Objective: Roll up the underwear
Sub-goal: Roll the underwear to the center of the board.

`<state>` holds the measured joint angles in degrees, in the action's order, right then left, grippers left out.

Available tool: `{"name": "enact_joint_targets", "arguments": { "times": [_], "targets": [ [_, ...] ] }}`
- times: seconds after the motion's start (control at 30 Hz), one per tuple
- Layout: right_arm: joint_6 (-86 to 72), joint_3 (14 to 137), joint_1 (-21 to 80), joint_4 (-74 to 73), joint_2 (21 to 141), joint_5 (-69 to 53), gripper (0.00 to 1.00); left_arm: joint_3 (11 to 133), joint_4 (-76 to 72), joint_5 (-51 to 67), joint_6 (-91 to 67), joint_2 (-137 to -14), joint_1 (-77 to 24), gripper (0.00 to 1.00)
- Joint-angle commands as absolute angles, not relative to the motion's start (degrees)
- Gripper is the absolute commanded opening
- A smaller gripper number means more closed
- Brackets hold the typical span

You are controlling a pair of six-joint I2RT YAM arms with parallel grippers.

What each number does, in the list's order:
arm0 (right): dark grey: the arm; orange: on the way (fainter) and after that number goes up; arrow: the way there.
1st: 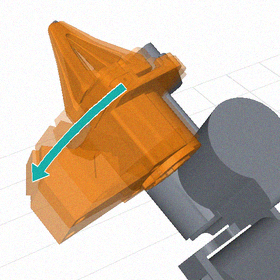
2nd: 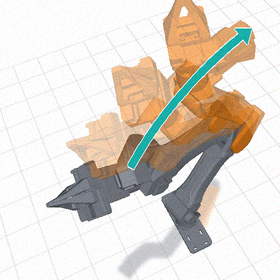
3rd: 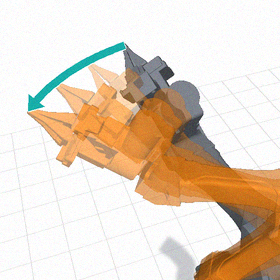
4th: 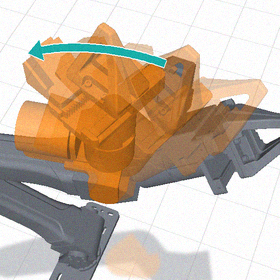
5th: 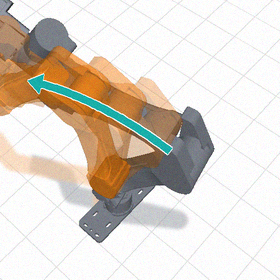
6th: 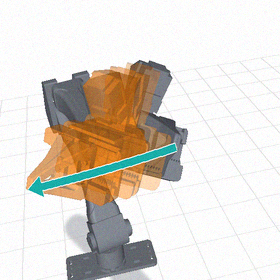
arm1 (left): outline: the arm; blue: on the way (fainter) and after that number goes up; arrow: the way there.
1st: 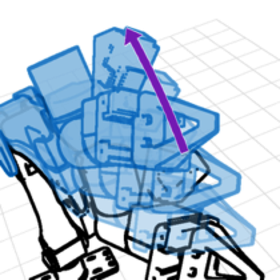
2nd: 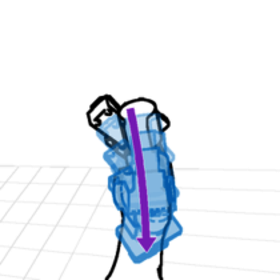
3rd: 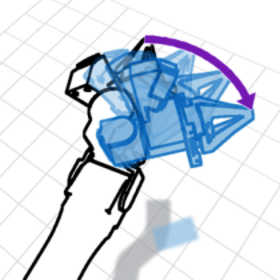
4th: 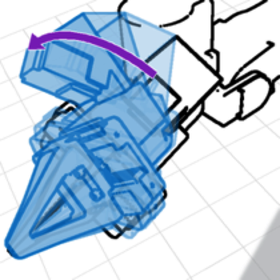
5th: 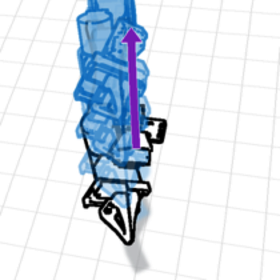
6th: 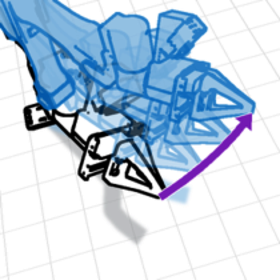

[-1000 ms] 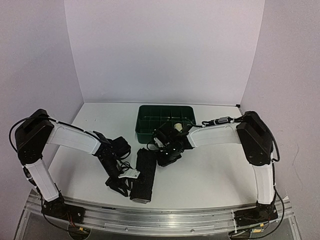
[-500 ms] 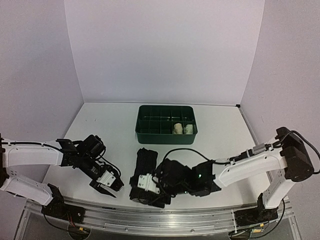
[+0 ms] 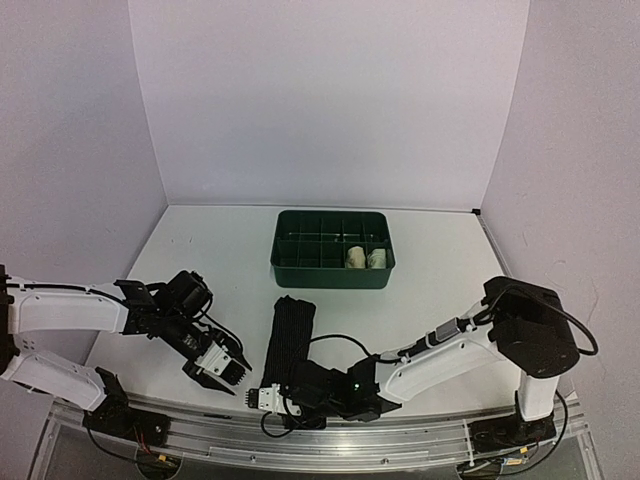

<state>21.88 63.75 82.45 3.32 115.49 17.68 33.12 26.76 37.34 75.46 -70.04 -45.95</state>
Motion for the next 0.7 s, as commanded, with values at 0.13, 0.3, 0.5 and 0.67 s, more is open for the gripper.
{"name": "enact_joint_targets", "arguments": {
  "times": [0.13,0.3,0.5,0.67],
  "targets": [
    [16.57,64.51,81.58,2.40,116.52,20.26,0.10,33.72,25.17,37.65,75.13,-69.47,-46.13,0.57],
    [6.42,65.49,77.13,0.25,115.20,10.86,0.00,35.74,24.82,38.03,73.02,-71.10,-46.11,0.57],
    [-11.57,65.48,67.26,1.19,114.97,-15.34,0.00,39.11,26.04,39.58,71.64,-73.79,-46.17,0.65],
    [-22.60,64.67,61.46,10.84,118.79,-35.53,0.00,38.66,21.95,40.52,69.33,-74.85,-46.78,0.77]
  ]
}}
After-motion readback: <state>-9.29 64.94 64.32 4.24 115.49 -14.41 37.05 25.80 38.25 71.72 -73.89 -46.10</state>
